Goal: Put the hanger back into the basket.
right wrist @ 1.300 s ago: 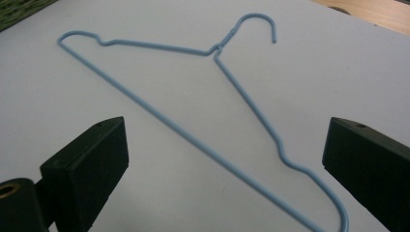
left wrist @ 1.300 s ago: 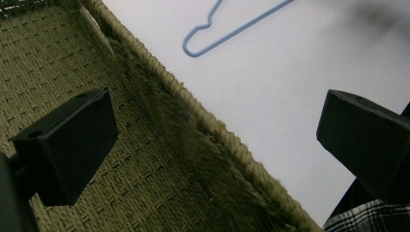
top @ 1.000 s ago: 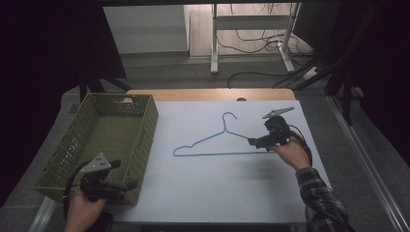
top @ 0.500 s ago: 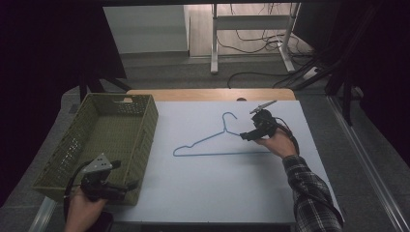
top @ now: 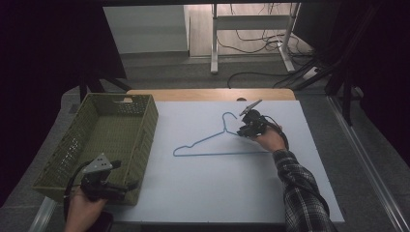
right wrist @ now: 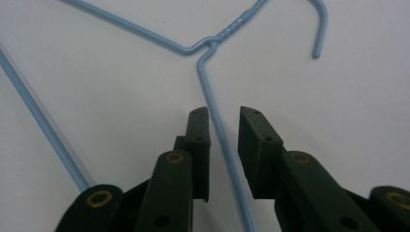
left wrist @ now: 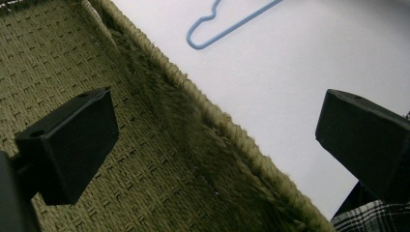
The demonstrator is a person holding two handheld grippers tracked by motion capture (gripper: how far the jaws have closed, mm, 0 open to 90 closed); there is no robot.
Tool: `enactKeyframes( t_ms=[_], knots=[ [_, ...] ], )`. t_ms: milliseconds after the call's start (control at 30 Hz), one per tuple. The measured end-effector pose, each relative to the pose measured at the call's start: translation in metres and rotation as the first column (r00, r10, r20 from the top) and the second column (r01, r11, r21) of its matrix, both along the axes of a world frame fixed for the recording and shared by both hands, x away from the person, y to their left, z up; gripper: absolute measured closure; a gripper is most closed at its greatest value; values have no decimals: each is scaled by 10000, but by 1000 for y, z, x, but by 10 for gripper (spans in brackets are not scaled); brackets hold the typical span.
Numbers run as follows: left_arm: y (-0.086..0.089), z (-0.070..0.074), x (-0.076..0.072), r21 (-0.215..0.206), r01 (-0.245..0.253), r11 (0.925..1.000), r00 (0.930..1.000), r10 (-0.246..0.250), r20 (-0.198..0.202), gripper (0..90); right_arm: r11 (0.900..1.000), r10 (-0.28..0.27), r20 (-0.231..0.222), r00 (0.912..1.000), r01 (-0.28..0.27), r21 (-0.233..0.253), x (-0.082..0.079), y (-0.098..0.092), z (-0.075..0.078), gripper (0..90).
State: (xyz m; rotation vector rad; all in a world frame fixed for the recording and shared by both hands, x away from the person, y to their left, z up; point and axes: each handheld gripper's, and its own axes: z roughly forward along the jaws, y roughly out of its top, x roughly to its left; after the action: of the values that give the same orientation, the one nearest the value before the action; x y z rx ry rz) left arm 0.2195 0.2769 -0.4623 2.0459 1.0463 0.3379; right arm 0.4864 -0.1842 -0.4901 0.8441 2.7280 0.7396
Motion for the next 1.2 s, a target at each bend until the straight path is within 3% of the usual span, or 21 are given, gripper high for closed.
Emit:
enactKeyframes(
  t_ms=[300, 433, 667, 967, 1100, 1200],
  knots=[
    [-1, 2, 0, -102, 9, 9999, 10000, -9, 50, 18, 9982, 531, -109, 9985, -534, -281, 9, 3, -14, 817],
    [-2, 3, 0, -312, 0, 9995, 10000, 0, 27, 18, 9974, 699, -123, 9975, -701, -153, 10, 2, -15, 849],
    [-9, 13, 2, -339, -182, 9993, 9997, 188, 170, 19, 9934, 1140, 202, 9933, -1137, -142, 6, 1, -15, 869],
    [-32, 37, 3, -330, 190, 9993, 9986, -173, 501, 19, 9908, 1354, 684, 9884, -1352, -81, 0, 0, -7, 870],
    [-51, 44, 8, -297, 576, 9979, 9972, -560, 496, 19, 9892, 1465, 862, 9854, -1466, -55, -3, -2, -3, 870],
    [-76, 49, 17, -28, 1128, 9936, 9931, -1127, 313, 18, 9878, 1558, 949, 9832, -1554, -118, -7, -3, 0, 870]
  ],
)
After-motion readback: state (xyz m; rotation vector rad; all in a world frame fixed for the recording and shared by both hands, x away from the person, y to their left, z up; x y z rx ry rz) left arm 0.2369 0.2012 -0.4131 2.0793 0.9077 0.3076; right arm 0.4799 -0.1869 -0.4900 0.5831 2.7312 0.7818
